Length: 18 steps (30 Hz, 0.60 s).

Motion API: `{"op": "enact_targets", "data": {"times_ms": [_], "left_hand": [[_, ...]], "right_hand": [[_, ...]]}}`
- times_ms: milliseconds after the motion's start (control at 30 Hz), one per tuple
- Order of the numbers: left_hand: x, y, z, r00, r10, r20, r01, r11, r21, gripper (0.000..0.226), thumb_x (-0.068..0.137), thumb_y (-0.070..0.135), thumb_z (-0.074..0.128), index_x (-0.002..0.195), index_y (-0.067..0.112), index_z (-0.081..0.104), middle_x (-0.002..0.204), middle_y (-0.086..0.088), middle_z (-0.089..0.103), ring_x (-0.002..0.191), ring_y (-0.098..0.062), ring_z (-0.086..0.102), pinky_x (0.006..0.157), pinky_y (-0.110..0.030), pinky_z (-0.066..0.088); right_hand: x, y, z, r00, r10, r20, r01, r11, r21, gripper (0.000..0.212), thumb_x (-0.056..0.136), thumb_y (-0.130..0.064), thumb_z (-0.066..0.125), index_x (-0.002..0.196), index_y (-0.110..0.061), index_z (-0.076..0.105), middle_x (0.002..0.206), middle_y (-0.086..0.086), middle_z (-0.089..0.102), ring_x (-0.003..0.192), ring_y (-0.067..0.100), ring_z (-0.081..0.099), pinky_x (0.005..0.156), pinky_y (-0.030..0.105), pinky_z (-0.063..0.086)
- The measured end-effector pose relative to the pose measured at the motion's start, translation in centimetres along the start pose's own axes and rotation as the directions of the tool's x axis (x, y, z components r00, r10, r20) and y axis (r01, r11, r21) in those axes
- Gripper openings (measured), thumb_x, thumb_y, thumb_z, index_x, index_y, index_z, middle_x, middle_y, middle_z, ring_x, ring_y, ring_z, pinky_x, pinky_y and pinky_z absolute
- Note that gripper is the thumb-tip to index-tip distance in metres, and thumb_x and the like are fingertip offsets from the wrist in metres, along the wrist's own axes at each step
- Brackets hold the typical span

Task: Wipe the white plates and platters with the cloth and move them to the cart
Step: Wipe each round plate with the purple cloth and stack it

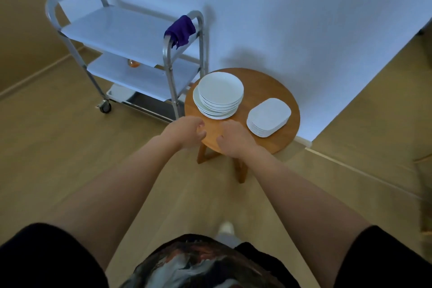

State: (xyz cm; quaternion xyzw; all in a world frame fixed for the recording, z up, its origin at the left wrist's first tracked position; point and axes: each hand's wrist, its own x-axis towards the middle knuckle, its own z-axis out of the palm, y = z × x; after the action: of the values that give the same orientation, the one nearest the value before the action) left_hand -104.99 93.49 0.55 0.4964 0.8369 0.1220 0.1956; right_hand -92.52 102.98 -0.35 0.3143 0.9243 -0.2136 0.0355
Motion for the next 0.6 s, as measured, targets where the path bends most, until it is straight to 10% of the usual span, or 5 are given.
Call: {"op": "enact_targets", "data": {"times_ms": [600], "left_hand": [[25.7,-10.7,-10.1,1.0,0.004,0.017,-0.004,1.0,-0.026,0.032,0.096,0.027,0.047,0.121,0.009,0.056,0.117,-0.011,0.063,0.102,-0.022,0.06,0.078,-0.026,0.042]], "right_hand": [[29.5,-0.6,-2.8,0.996,0.075,0.038,-0.077,0.995,0.06,0.046,0.1,-0.027,0.041,0.143,-0.013,0.034,0.148,0.007,0.038,0.134,0.026,0.036,0.111,0.035,0.025]]}}
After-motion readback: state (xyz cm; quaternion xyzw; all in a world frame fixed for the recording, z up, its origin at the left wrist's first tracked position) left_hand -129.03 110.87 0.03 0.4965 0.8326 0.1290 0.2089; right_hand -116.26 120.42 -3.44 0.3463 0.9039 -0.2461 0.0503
